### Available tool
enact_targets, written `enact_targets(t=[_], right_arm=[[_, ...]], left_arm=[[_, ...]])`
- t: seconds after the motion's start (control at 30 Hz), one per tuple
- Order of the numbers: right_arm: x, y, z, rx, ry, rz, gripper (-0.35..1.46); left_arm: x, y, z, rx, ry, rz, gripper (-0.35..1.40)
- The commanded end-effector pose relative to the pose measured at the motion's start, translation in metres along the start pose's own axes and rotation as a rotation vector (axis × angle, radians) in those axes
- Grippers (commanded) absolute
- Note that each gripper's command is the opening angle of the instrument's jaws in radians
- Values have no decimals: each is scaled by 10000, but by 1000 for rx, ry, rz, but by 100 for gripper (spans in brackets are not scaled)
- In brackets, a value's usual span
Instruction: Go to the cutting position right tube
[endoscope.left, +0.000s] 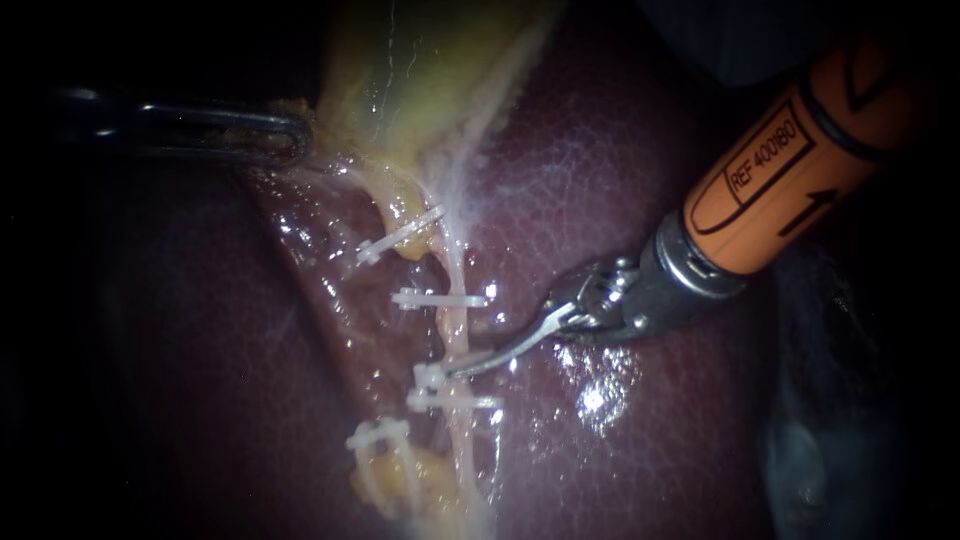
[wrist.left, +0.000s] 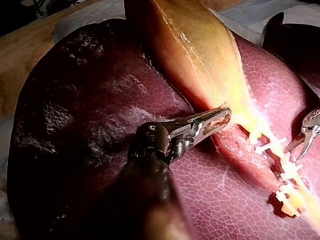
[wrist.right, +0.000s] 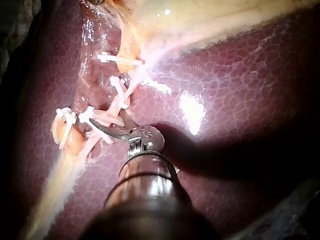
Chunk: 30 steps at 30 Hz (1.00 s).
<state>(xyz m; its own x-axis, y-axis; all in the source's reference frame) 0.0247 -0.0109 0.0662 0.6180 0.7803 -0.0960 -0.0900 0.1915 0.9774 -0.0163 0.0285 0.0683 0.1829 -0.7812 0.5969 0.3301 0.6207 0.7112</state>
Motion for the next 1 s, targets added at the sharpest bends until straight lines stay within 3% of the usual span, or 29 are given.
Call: enact_targets(t=[0.03, 0.27, 0.6, 0.73, 1.0], right_arm=[[1, 1, 0, 9, 13, -1, 120], [12, 9, 6, 144, 110, -19, 120], [29, 18, 18, 344, 202, -98, 112], [32, 18, 24, 366, 233, -190, 110], [32, 22, 40, 352, 253, -357, 95]], left_arm=[[0, 0, 0, 0, 0, 0, -35], [0, 0, 0, 0, 0, 0, -35], [0, 0, 0, 0, 0, 0, -35], [0, -1, 0, 0, 0, 0, -35], [0, -1, 0, 0, 0, 0, -35]])
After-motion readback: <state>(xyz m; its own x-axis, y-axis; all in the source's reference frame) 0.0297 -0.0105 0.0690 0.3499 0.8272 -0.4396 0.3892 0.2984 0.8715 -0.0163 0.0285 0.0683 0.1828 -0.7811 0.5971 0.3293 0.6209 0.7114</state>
